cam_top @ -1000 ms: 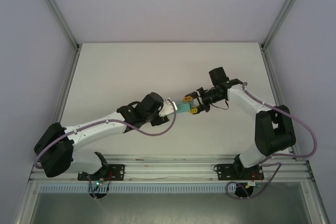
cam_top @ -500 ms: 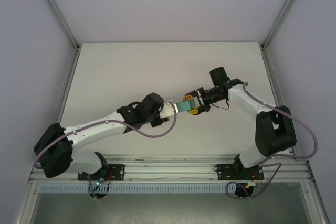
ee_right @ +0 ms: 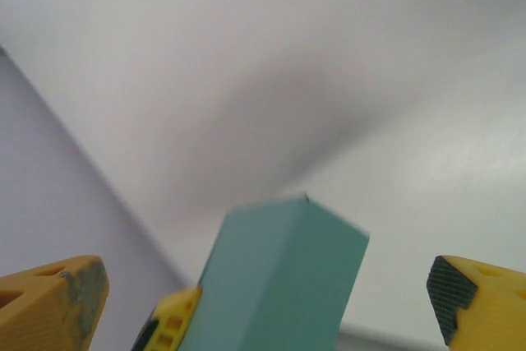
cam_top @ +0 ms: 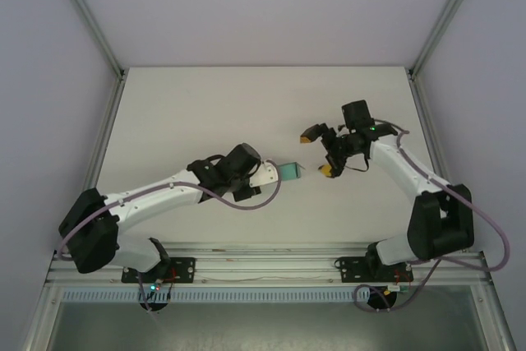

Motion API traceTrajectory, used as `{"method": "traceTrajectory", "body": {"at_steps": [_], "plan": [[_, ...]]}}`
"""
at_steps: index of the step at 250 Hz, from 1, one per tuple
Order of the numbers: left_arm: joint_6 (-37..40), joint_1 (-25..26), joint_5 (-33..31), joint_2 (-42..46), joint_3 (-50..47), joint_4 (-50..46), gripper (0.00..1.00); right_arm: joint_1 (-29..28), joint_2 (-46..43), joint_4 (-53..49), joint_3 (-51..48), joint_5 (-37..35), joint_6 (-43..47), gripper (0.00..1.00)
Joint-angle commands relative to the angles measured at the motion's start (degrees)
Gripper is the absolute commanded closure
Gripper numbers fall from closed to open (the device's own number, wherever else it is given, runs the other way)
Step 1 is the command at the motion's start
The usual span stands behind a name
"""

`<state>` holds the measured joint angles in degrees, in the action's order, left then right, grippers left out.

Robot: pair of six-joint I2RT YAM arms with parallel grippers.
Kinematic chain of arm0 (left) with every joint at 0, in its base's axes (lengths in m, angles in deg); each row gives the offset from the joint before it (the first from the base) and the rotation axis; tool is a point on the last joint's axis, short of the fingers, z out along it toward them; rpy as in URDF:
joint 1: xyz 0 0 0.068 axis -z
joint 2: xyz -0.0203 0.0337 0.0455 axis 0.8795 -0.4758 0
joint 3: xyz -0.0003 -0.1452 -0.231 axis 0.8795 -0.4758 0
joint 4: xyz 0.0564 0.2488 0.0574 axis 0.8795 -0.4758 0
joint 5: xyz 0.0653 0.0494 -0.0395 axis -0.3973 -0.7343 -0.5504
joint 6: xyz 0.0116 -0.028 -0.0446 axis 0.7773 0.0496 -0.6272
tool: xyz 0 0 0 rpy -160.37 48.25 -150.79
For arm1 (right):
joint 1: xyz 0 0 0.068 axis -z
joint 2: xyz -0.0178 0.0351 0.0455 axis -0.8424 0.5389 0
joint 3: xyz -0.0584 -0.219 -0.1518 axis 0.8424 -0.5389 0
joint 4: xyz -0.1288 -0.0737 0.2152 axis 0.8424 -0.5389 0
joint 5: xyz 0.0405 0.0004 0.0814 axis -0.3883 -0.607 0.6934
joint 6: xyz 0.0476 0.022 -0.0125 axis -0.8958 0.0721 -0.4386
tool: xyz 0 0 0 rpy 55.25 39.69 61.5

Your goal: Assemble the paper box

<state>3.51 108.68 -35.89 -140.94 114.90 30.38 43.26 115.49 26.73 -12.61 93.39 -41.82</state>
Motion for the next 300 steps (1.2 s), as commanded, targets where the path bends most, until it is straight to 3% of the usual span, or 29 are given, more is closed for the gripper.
{"method": "traceTrajectory", "body": {"at_steps": [1, 35, 62, 100, 125, 176, 238, 300], "plan": [[2.72, -0.83, 4.04, -1.94, 2.06, -6.68, 0.64, 0.33, -4.92, 6.19, -0.13, -22.96, 16.56, 0.0], [2.99, -3.1, 8.92, -3.89, 4.23, -8.48, 0.64, 0.41, -12.76, 21.37, -8.17, -28.84, 32.51, 0.0], [3.66, -4.7, 11.24, -5.37, 6.11, -10.09, 0.63, 0.34, -18.99, 30.53, -15.56, -21.6, 45.79, 0.0], [4.91, -5.54, 11.58, -8.33, 9.14, -13.59, 0.63, -0.34, -23.14, 16.84, -13.08, 0.34, 63.68, 0.0], [5.48, -5.6, 11.08, -10.6, 11.3, -15.82, 0.63, -3.47, -23.25, 5.98, -10.59, 3.37, 73.81, 0.02], [6.48, -5.77, 11.3, -15.02, 15.68, -19.8, 0.61, -9.32, -19.16, -0.24, -8.3, -5.34, 76.42, 0.13], [6.64, -5.65, 11.41, -19.02, 18.88, -22.49, 0.6, -12.73, -11.52, 2.21, -5.63, -12.96, 73.75, 0.4], [6.56, -5.76, 11.81, -19.68, 20.03, -22.54, 0.6, -13.22, -6.42, 3.15, -3.4, -13.56, 72.43, 0.6]]}}
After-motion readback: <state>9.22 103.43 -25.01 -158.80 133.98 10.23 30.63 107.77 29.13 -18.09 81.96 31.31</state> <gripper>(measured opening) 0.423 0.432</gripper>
